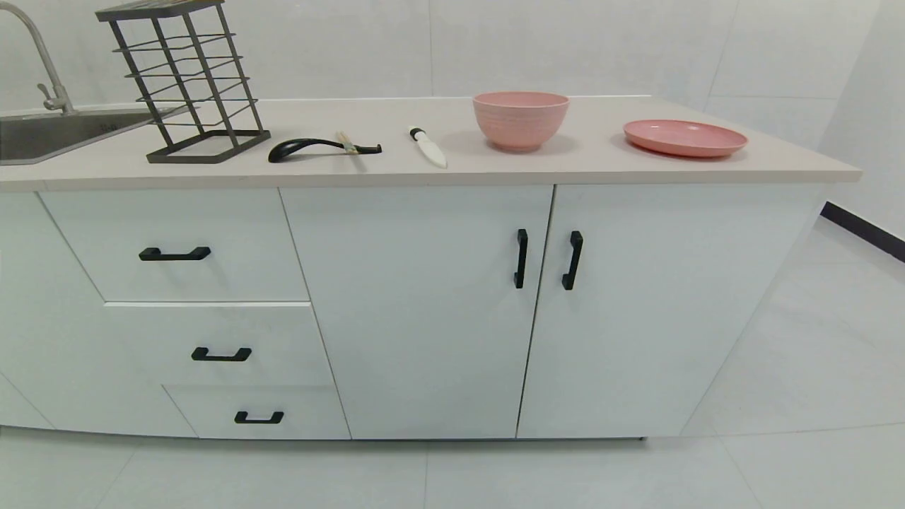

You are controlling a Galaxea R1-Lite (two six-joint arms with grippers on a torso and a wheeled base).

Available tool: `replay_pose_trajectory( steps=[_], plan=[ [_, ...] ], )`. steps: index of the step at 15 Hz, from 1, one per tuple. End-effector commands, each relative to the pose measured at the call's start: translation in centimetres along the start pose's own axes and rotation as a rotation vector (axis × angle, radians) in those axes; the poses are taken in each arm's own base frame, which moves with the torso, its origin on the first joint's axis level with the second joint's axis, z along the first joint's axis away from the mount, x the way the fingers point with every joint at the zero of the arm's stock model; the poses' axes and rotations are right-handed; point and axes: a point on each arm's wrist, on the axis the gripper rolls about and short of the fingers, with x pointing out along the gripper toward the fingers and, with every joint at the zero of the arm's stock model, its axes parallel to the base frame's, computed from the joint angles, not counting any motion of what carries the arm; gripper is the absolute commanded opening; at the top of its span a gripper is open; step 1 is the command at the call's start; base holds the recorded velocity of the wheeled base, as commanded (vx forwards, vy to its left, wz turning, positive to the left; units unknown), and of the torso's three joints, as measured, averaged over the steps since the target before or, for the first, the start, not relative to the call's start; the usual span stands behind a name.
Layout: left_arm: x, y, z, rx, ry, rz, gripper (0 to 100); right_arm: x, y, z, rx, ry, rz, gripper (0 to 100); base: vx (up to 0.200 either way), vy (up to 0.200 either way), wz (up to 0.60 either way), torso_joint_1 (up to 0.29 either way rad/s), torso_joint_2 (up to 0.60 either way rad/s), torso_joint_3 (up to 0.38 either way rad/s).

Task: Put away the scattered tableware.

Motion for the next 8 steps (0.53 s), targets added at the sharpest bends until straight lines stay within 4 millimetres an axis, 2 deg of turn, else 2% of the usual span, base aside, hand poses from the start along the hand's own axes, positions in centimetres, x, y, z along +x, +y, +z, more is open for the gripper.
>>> replay_pose_trajectory(
  steps=[1,8],
  plan=[
    [0.01,0.00,0.01,0.000,0.001,0.000,100,0.01,0.00,0.00,0.000,0.001,0.001,0,0.000,0.000,0.00,0.000,0.00,0.000],
    [0.01,-0.01,0.02,0.002,-0.001,-0.005,100,0.00,0.07,0.06,-0.008,-0.006,0.032,0,0.000,0.000,0.00,0.000,0.00,0.000]
  ],
)
